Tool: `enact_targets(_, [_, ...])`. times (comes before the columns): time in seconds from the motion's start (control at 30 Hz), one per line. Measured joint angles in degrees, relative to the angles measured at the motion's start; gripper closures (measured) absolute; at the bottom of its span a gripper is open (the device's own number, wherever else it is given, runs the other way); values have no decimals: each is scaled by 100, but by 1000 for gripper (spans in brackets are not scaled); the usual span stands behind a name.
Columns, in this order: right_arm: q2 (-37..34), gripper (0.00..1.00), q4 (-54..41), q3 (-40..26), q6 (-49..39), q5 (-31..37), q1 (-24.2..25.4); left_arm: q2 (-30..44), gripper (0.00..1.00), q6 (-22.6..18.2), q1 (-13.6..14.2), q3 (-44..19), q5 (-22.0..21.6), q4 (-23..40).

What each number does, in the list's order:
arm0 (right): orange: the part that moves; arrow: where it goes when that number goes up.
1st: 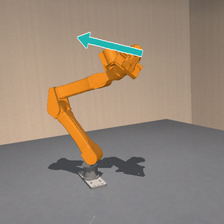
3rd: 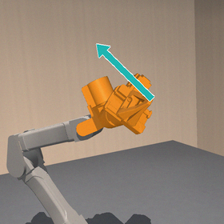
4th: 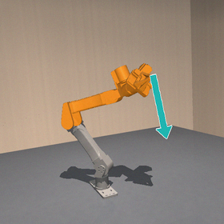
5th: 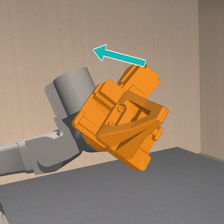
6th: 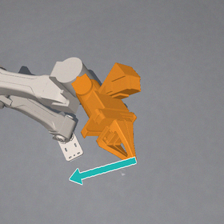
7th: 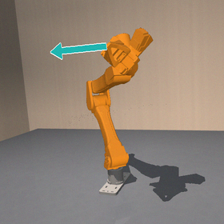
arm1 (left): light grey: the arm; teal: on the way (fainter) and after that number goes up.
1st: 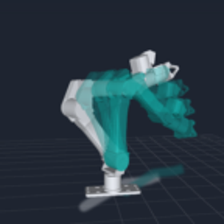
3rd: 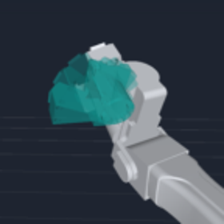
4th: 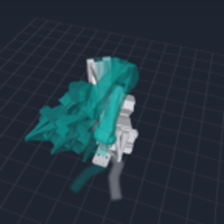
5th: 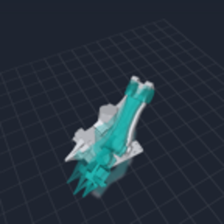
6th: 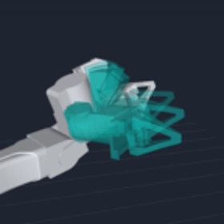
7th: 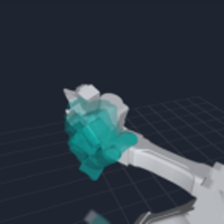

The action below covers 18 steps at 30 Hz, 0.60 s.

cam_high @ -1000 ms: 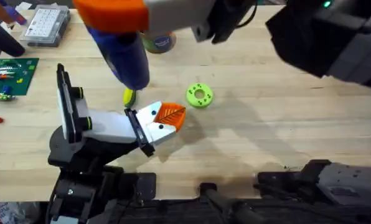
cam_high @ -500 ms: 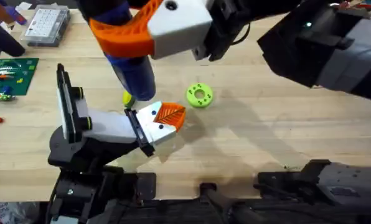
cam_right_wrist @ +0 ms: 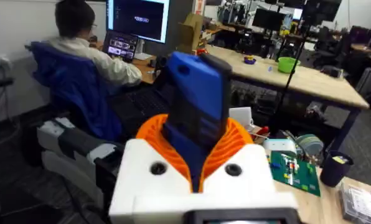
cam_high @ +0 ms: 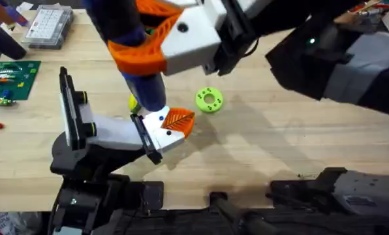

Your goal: Pick up the gripper from the table and insert it into the empty holder that is missing its gripper. Then pick up a screw, insert it into the mounting hole, and use the screwdriver to tighten it. Finally, clean up the table by picking up the vegetable and placing it into the bucket.

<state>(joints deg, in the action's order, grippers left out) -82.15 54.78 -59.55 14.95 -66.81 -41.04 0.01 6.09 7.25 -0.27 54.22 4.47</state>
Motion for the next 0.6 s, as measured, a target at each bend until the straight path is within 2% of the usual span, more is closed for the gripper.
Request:
enact_targets(0.2, [0,960,209,216,2,13,0,0,989,0,0,0,0,0])
enact_targets(0.6, [-63,958,220,242,2,163,0,0,989,0,0,0,0,0])
